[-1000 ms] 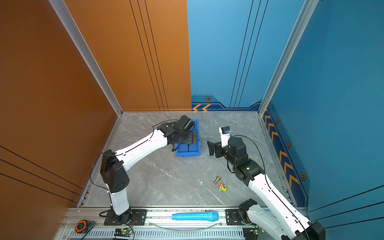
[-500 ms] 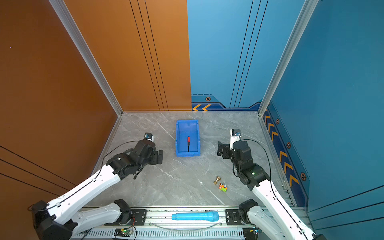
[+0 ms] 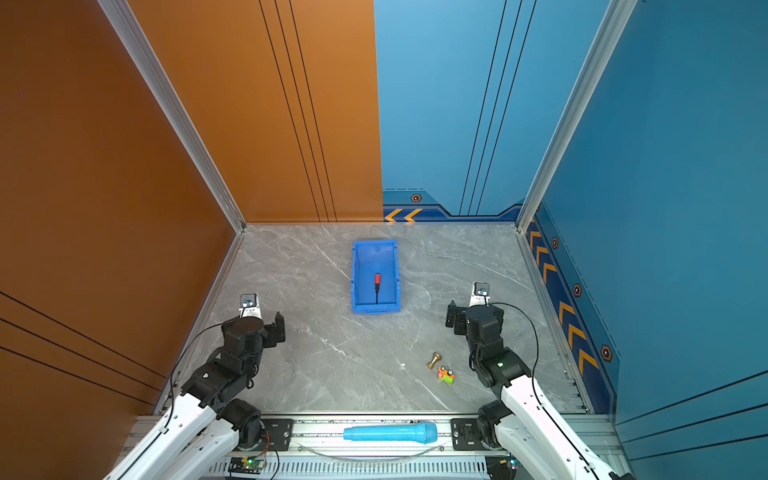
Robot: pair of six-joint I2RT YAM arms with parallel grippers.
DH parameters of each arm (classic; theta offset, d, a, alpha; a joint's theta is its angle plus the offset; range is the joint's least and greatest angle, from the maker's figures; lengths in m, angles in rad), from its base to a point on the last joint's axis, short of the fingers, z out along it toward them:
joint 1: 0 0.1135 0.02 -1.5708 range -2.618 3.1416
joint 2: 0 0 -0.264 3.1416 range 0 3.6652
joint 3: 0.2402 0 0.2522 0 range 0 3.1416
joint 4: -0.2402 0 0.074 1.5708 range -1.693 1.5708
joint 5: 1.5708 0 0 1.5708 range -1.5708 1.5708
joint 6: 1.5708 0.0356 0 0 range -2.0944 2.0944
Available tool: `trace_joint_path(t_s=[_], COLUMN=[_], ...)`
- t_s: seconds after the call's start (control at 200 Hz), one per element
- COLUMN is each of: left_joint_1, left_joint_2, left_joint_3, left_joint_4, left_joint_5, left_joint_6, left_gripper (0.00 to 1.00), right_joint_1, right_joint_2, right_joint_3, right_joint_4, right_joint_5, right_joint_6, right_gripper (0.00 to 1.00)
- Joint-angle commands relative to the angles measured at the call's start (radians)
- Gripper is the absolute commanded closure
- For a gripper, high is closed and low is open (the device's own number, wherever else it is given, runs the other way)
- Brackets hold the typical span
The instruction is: Put the screwdriver in the bin
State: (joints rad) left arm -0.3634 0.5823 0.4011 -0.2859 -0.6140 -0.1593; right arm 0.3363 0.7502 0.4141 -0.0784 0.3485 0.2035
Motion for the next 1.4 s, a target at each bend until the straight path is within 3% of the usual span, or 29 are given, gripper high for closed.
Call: trace_joint_path(t_s=[0.0, 0.18, 0.511, 0.736, 1.031, 1.106, 1.237, 1.397], left_joint_1=[0.065, 0.146, 0.246, 0.250, 0.267, 0.269, 0.271, 0.271], left_joint_2=[0.040, 0.153, 0.287, 0.486, 0.618, 0.649, 0.717, 0.798], left_joint_3=[-0.043, -0.072, -0.156, -0.135, -0.107, -0.098, -0.071, -0.036], left_joint_4=[0.187, 0.301, 0.573, 0.763, 0.912, 0.941, 0.996, 1.055], left_joint_5=[-0.009, 0.026, 0.129, 0.168, 0.202, 0.206, 0.205, 0.248], left_joint_6=[0.092, 0.096, 0.080, 0.100, 0.119, 0.122, 0.131, 0.156], left_gripper=[0.02, 0.02, 0.02, 0.02, 0.02, 0.02, 0.02, 0.02], right_joint_1=[-0.038, -0.127, -0.199, -0.213, -0.229, -0.233, -0.254, -0.259], right_joint_2=[0.056, 0.131, 0.225, 0.340, 0.583, 0.634, 0.727, 0.748], right_joint_3=[-0.027, -0.049, -0.174, -0.183, -0.095, -0.050, -0.061, -0.067], right_joint_4=[0.124, 0.226, 0.493, 0.699, 0.881, 0.851, 0.970, 0.994], right_joint_5=[-0.027, -0.114, -0.140, -0.142, -0.170, -0.179, -0.188, -0.193], right_joint_6=[-0.071, -0.113, -0.131, -0.169, -0.189, -0.205, -0.198, -0.195], right_gripper=[0.00, 0.00, 0.00, 0.00, 0.00, 0.00, 0.00, 0.00])
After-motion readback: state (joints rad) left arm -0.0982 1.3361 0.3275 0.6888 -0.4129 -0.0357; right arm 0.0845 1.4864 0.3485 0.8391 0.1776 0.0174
